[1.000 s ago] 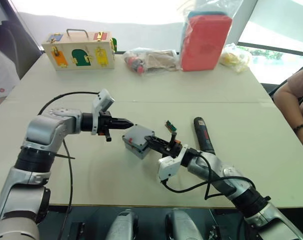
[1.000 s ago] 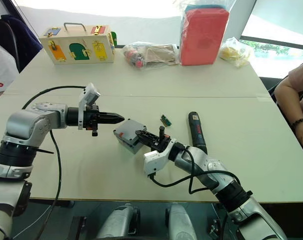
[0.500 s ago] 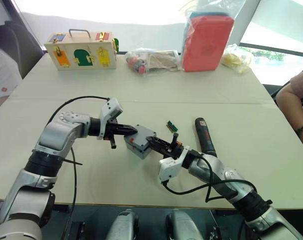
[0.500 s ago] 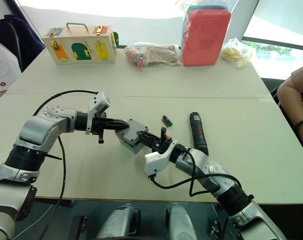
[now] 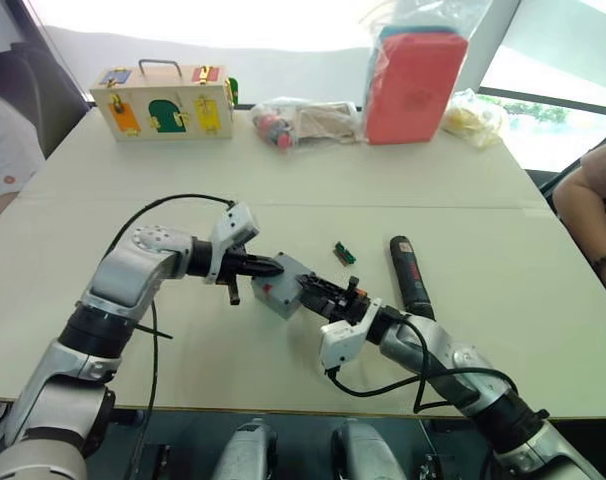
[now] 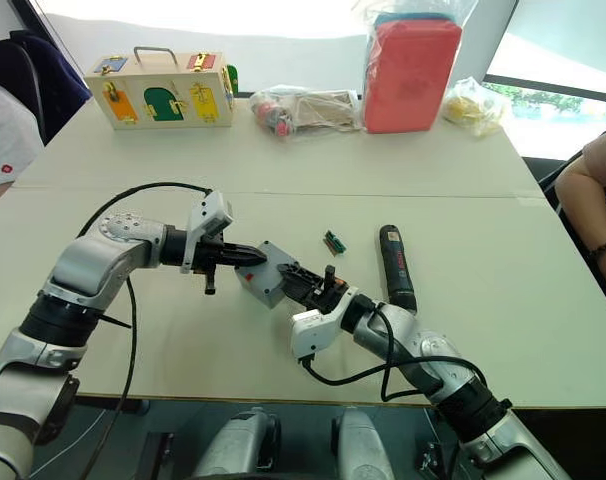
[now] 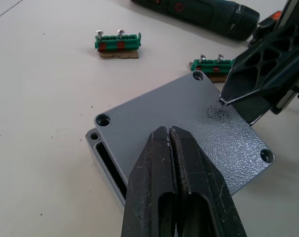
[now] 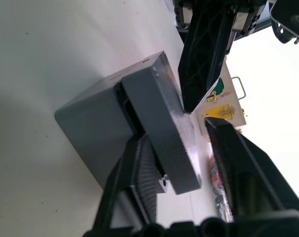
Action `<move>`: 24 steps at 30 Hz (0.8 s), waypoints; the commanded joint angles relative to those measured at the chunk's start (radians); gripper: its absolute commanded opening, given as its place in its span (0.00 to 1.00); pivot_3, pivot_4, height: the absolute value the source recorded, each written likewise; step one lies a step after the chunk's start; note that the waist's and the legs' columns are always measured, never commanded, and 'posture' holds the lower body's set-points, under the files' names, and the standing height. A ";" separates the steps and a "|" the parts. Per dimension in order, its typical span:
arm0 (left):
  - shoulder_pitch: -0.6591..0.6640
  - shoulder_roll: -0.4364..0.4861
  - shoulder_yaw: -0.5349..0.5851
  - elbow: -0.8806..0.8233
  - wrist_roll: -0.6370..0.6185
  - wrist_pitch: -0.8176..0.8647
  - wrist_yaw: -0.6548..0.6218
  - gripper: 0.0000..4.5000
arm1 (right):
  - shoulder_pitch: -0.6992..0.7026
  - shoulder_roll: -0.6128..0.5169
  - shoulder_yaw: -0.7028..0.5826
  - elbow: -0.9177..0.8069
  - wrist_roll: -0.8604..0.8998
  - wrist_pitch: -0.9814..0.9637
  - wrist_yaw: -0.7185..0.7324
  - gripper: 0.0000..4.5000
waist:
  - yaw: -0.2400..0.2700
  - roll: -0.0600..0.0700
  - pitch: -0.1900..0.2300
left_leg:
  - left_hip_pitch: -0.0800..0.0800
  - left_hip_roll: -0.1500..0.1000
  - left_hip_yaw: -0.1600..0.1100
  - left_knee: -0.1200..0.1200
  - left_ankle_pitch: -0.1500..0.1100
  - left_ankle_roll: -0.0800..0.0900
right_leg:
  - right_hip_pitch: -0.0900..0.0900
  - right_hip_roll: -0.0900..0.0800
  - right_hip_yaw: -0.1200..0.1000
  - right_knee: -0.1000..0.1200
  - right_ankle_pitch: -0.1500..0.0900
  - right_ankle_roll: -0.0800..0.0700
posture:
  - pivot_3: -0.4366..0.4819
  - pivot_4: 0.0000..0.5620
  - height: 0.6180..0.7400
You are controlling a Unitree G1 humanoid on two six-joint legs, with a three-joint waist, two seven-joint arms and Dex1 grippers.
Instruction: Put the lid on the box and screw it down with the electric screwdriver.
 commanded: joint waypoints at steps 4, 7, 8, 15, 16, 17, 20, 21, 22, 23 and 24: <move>0.056 0.010 -0.060 0.011 0.069 0.000 0.006 0.00 | 0.004 -0.001 0.002 -0.011 -0.010 -0.012 0.012 0.73 | -0.001 0.000 0.000 | 0.020 0.000 0.000 -0.005 -0.006 0.009 | 0.019 0.001 0.000 -0.003 -0.003 -0.001 | 0.48 0.27 0.98; 0.055 0.001 -0.056 0.057 0.094 -0.007 0.037 0.00 | 0.000 0.001 -0.004 -0.017 0.000 -0.015 0.019 0.73 | -0.001 0.001 -0.002 | 0.022 0.000 0.000 -0.006 -0.006 0.010 | 0.021 0.001 0.000 -0.003 -0.003 -0.002 | 0.48 0.27 0.98; 0.056 0.000 -0.054 0.067 0.099 -0.009 0.043 0.00 | -0.004 0.001 -0.007 -0.016 0.003 -0.014 0.021 0.73 | -0.001 0.001 -0.003 | 0.022 0.000 0.000 -0.006 -0.006 0.010 | 0.021 0.001 0.000 -0.003 -0.003 -0.002 | 0.48 0.27 0.98; 0.064 -0.001 -0.044 0.072 0.108 -0.030 0.049 0.00 | -0.014 -0.006 -0.014 -0.009 0.016 -0.028 0.027 0.73 | -0.001 0.003 -0.006 | 0.022 0.000 -0.001 -0.006 -0.006 0.010 | 0.021 0.001 0.000 -0.003 -0.003 -0.002 | 0.48 0.27 0.98; 0.066 0.000 -0.044 0.070 0.107 -0.028 0.048 0.00 | -0.012 -0.009 -0.015 -0.012 0.019 -0.032 0.030 0.73 | -0.001 0.003 -0.006 | 0.022 0.000 -0.001 -0.006 -0.006 0.010 | 0.021 0.001 0.000 -0.003 -0.003 -0.002 | 0.48 0.27 0.98; 0.068 0.002 -0.045 0.068 0.110 -0.031 0.047 0.00 | -0.008 -0.012 -0.017 -0.015 0.025 -0.033 0.036 0.73 | -0.001 0.003 -0.006 | 0.022 0.000 -0.001 -0.006 -0.006 0.010 | 0.021 0.001 0.000 -0.003 -0.003 -0.001 | 0.48 0.27 0.98; 0.070 0.003 -0.046 0.068 0.115 -0.034 0.051 0.00 | -0.003 -0.022 -0.026 -0.021 0.037 -0.037 0.047 0.73 | -0.001 0.003 -0.006 | 0.022 0.000 -0.001 -0.006 -0.006 0.010 | 0.021 0.000 0.000 -0.003 -0.003 -0.001 | 0.48 0.27 0.98; 0.070 0.001 -0.044 0.070 0.117 -0.036 0.054 0.00 | -0.002 -0.027 -0.028 -0.024 0.044 -0.039 0.055 0.73 | -0.001 0.003 -0.006 | 0.022 0.000 -0.001 -0.006 -0.006 0.010 | 0.021 0.000 0.000 -0.003 -0.003 -0.001 | 0.48 0.27 0.98; 0.071 0.000 -0.043 0.072 0.118 -0.038 0.057 0.00 | -0.001 -0.029 -0.030 -0.026 0.049 -0.040 0.061 0.73 | -0.001 0.003 -0.006 | 0.022 0.000 -0.001 -0.006 -0.006 0.010 | 0.021 0.000 0.000 -0.003 -0.003 -0.001 | 0.48 0.27 0.98; 0.071 -0.001 -0.043 0.072 0.119 -0.039 0.057 0.00 | 0.000 -0.032 -0.030 -0.028 0.052 -0.042 0.065 0.73 | -0.001 0.003 -0.006 | 0.022 0.000 -0.001 -0.006 -0.006 0.010 | 0.021 0.000 0.000 -0.003 -0.003 -0.001 | 0.48 0.27 0.98; 0.071 -0.001 -0.043 0.073 0.119 -0.040 0.056 0.00 | 0.001 -0.033 -0.031 -0.029 0.054 -0.042 0.068 0.73 | -0.001 0.003 -0.006 | 0.022 0.000 -0.001 -0.006 -0.006 0.010 | 0.021 0.000 0.000 -0.003 -0.003 -0.001 | 0.48 0.27 0.98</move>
